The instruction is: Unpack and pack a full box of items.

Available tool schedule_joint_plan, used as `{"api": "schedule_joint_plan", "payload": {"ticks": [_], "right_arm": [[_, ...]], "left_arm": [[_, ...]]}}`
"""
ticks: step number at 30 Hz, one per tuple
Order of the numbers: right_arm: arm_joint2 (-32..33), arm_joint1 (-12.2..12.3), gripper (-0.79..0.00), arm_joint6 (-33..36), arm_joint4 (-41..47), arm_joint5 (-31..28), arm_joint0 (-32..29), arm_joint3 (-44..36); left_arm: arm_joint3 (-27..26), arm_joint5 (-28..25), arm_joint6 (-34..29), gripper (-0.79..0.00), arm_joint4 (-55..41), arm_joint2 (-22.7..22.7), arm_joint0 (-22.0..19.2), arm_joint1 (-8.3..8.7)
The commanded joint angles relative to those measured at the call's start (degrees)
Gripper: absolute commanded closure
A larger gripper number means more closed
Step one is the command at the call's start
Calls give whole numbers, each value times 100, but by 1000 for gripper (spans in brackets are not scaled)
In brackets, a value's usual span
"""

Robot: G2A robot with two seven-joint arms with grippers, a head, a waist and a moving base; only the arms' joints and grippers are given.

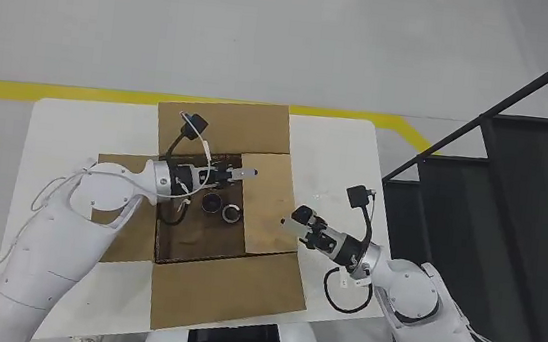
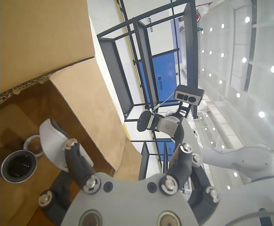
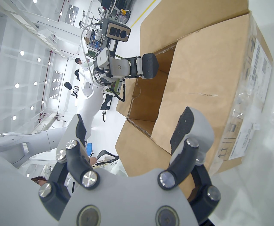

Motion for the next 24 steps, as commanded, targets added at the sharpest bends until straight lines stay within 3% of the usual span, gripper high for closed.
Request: {"api": "schedule_joint_plan", "payload": {"ticks": [1,7,16,24], "right_arm": [[0,0,-785,0,0,0,0,0],[-33,11,-785,65,-4,-12,-22,-88],[274,91,-785,426,453,-279,-293,-420],[336,136,-785,609,669,-415,-349,-517]], "left_arm": [[8,17,63,-785,-31,-14,22,-2],[130,177,-82,-785,-67,269,-115,-82],[1129,167,-152,-785,-432,1115,-663,-422],[1189,-451,-23,-785,-962,1064,-727,-538]]}}
